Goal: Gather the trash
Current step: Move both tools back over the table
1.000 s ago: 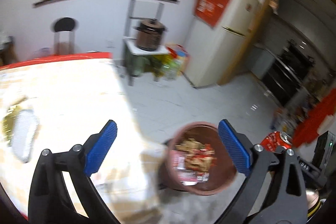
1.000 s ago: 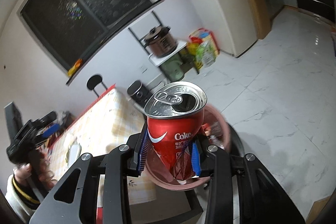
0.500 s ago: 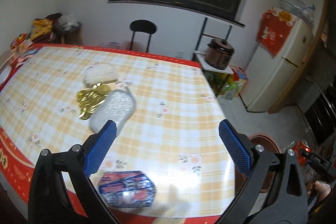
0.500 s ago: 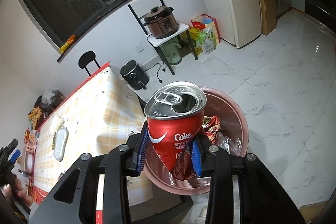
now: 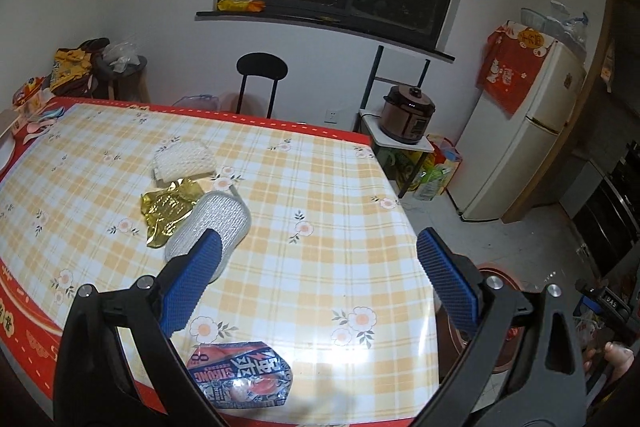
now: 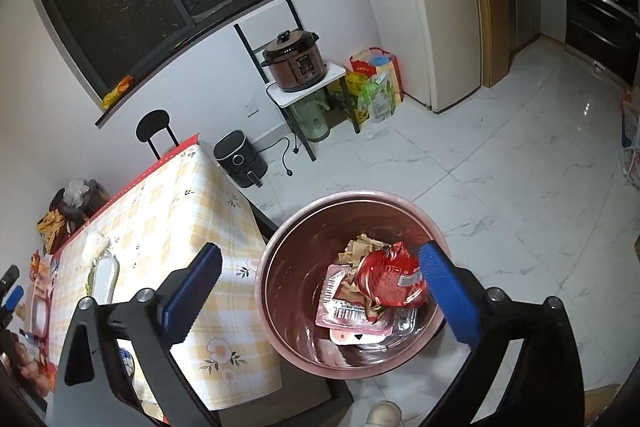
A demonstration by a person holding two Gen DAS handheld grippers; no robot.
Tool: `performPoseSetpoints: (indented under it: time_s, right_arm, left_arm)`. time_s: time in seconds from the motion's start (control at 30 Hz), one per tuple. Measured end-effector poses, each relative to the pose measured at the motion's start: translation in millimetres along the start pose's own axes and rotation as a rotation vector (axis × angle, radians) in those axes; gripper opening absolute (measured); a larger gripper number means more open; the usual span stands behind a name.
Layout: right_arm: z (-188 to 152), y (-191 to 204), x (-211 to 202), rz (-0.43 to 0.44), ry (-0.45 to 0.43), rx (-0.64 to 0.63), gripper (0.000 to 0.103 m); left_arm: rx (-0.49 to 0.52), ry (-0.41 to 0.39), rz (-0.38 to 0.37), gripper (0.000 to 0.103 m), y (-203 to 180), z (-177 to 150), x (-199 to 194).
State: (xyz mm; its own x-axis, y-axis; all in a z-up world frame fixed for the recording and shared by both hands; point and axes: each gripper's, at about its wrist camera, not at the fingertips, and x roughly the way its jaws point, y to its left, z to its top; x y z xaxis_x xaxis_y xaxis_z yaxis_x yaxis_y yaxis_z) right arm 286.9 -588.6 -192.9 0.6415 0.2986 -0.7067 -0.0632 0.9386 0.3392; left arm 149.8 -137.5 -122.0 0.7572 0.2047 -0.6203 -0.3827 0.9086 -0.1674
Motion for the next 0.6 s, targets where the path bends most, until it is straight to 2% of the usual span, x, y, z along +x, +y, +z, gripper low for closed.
performPoseSetpoints:
  time_s: [0.3,0.6]
  right_arm:
    - [6,8,-14,-0.001,-0.034,-0.052,0.098]
    - [4,21,-15,0.015,-0.037,-0.08,0.098]
  left_arm:
    - [0.004,-0.015,0.009,0.096,-4,3,-7]
    - [-0.007,-0.03,0.044,0.097,11,3,-23]
